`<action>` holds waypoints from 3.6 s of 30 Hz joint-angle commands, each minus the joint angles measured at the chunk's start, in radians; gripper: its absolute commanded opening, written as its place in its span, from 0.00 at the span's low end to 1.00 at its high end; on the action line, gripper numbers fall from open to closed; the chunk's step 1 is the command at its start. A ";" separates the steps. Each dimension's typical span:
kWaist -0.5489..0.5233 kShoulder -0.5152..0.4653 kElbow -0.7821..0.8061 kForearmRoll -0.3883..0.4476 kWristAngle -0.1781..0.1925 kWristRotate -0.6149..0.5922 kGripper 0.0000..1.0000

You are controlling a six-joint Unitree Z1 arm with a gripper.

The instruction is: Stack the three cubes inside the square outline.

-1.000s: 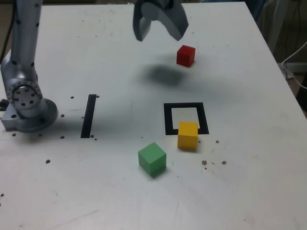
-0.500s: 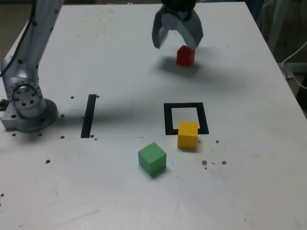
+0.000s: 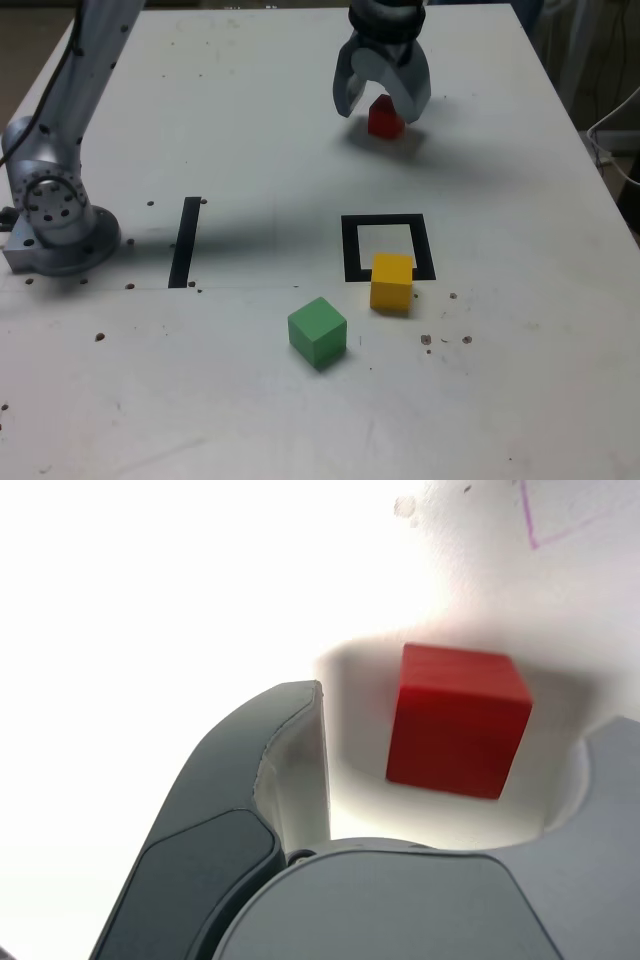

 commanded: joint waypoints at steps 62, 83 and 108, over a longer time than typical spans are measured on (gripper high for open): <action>0.005 -0.023 0.095 -0.182 0.024 -0.009 0.17; -0.177 -0.229 0.179 -0.001 -0.104 -0.286 0.17; -0.486 -0.217 0.275 -0.018 -0.102 -0.898 0.17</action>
